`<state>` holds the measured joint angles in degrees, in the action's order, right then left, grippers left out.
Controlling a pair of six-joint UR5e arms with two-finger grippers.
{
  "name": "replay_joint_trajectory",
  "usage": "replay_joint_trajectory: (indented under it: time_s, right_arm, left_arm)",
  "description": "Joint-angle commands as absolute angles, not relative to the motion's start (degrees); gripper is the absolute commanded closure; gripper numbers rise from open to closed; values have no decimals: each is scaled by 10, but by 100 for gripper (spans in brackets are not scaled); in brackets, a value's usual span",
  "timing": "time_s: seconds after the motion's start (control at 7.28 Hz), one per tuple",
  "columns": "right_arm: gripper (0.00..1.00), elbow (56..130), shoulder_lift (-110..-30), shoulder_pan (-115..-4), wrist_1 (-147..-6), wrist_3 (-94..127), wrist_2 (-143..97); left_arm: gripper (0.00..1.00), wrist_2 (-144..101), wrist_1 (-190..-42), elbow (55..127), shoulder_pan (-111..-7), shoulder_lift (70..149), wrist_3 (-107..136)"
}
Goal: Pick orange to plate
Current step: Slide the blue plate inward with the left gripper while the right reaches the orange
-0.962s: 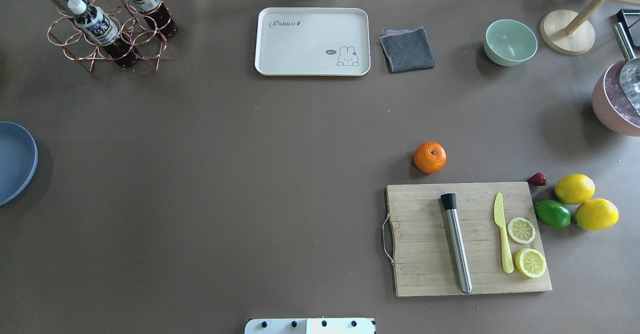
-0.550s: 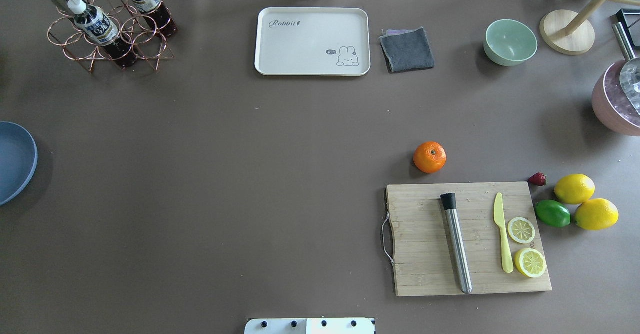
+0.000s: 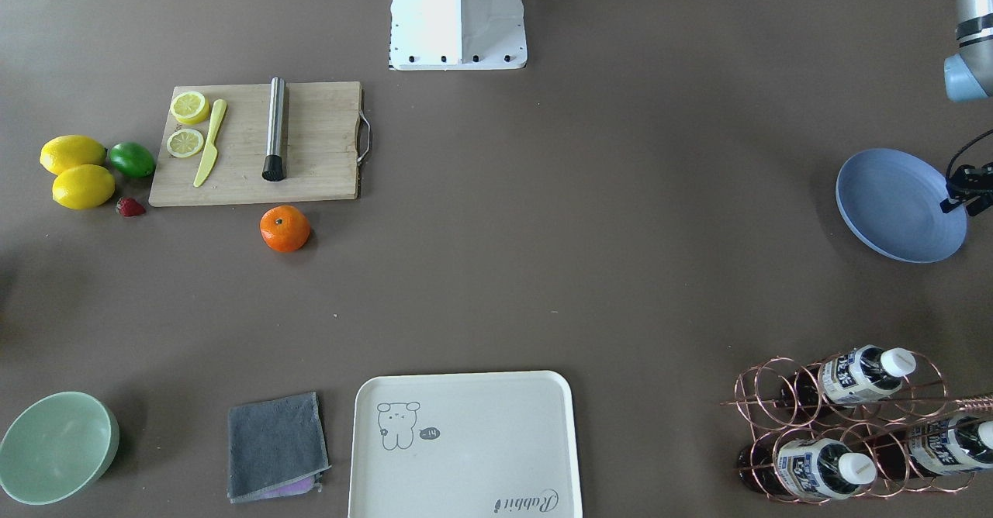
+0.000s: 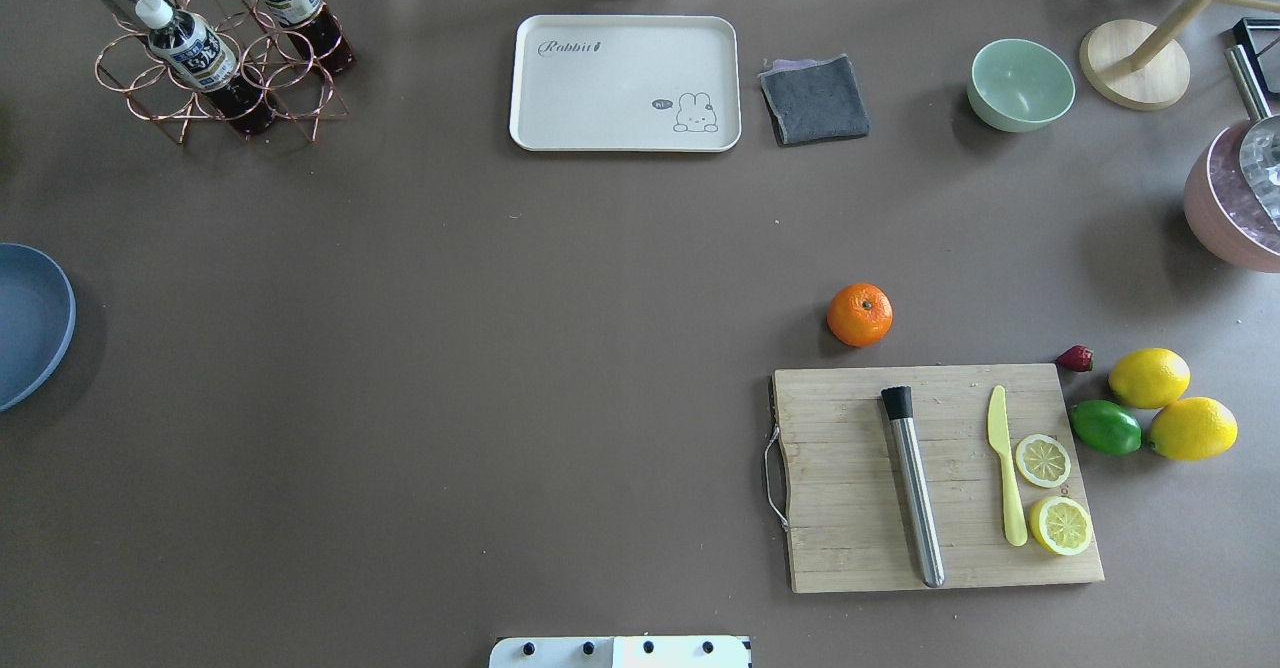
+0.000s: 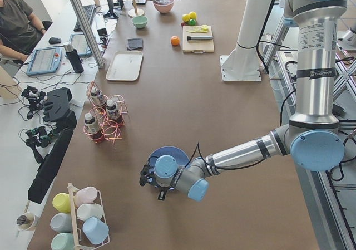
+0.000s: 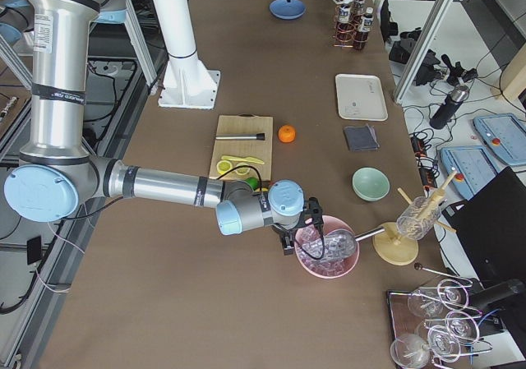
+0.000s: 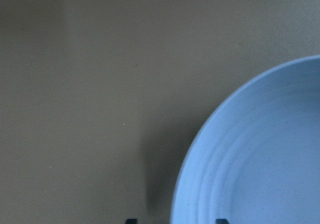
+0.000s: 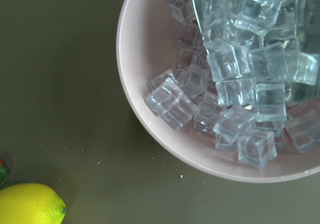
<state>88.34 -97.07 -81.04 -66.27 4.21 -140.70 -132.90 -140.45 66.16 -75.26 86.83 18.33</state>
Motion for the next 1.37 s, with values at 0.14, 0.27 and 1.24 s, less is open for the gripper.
replay_joint_trajectory:
  time_s: [0.14,0.27,1.24]
  right_arm:
    - [0,883,-969,-810,-663,46,-1407]
    - [0,889,-966,-810,-663,49,-1407]
    - [0,1031,-825,-550,-662,487,-1292]
  left_arm:
    - [100,-1330,-1404,667,-752,868,192]
    - [100,-1340,-1402,684,-752,870,216]
    - [100,-1278,-1341,1019,-509,936,847]
